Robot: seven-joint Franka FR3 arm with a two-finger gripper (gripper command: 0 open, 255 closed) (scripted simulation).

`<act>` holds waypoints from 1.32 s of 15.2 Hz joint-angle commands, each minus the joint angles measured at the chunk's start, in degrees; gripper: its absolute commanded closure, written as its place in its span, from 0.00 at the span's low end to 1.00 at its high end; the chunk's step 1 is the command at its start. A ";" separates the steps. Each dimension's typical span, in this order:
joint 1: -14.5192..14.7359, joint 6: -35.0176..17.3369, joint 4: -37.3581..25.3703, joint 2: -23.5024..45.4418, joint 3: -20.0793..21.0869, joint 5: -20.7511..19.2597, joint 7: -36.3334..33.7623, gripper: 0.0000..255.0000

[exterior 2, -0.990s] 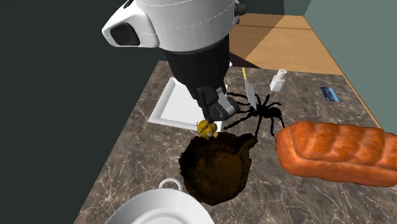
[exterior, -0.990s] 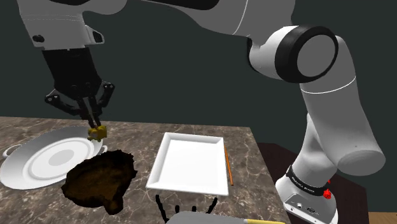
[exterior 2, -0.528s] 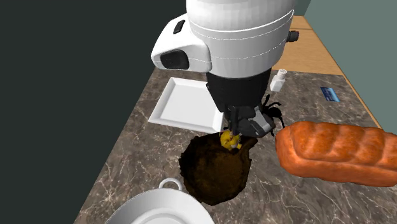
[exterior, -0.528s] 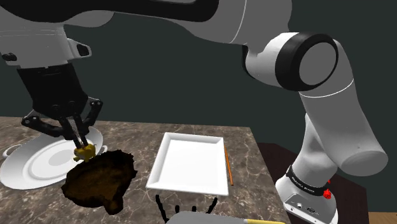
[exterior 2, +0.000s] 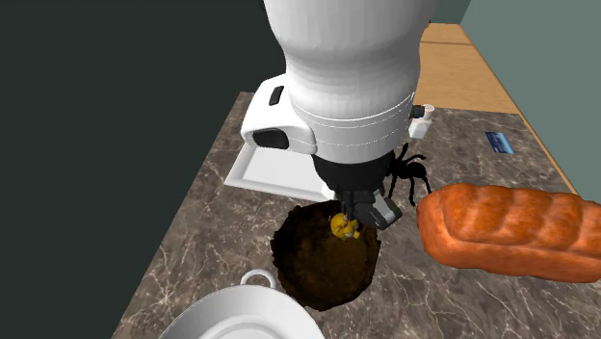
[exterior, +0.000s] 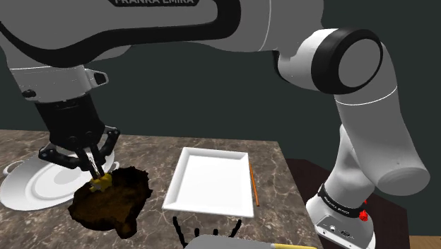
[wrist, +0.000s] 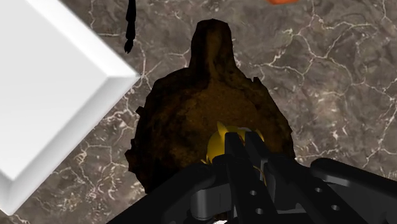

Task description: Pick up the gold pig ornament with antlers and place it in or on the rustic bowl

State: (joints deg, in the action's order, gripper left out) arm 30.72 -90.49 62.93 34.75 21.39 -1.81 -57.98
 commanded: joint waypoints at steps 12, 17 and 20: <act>-0.45 -3.65 3.92 -0.25 -0.06 0.06 0.35 0.00; -0.45 -3.65 3.92 -0.25 -0.06 0.07 0.35 0.00; 0.57 3.66 -5.81 2.13 -0.26 -0.50 0.20 0.00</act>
State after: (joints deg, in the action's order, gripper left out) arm 31.09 -89.05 59.61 36.55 21.15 -2.23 -57.75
